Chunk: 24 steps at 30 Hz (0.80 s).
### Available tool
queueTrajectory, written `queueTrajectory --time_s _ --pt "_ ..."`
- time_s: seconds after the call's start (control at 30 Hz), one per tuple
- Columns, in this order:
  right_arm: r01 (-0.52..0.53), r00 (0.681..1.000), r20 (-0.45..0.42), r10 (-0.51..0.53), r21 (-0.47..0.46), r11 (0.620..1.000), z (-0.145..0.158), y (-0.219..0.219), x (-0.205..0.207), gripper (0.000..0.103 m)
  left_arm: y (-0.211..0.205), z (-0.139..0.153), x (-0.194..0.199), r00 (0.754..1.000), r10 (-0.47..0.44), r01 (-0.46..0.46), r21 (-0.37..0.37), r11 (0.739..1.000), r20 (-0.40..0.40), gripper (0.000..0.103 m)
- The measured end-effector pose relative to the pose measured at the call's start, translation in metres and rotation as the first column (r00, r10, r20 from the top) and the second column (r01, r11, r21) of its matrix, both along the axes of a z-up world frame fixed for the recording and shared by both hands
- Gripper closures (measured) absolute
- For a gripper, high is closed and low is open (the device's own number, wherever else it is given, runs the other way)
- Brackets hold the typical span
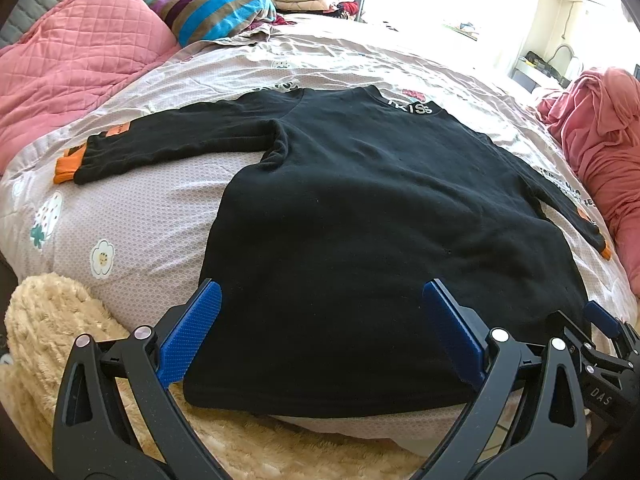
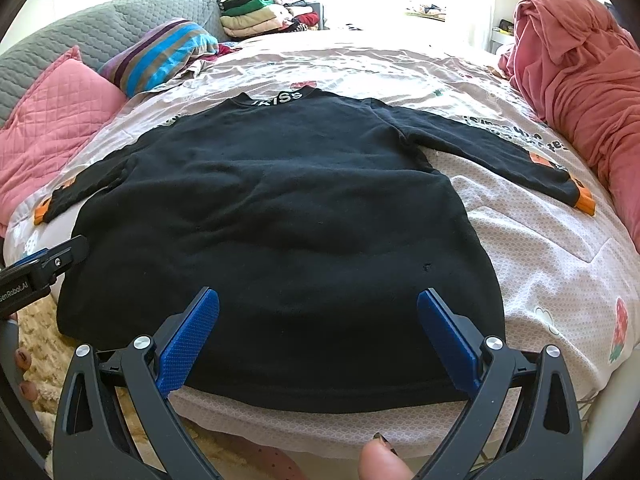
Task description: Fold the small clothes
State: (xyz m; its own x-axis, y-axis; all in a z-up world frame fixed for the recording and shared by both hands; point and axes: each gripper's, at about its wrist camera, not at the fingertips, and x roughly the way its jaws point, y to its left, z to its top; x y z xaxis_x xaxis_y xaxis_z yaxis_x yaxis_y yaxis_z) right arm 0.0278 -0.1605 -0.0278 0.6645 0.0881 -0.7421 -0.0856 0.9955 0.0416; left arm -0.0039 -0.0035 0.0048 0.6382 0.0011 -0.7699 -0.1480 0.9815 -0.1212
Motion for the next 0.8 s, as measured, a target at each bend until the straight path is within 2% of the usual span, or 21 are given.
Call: queueTrajectory --time_s 0.8 --pt "-0.006 1.000 0.000 0.006 0.000 1.000 -0.0019 0.0018 0.0004 0.004 -0.0002 0.0013 -0.0017 1.000 0.001 -0.001 0.003 1.000 0.002 0.008"
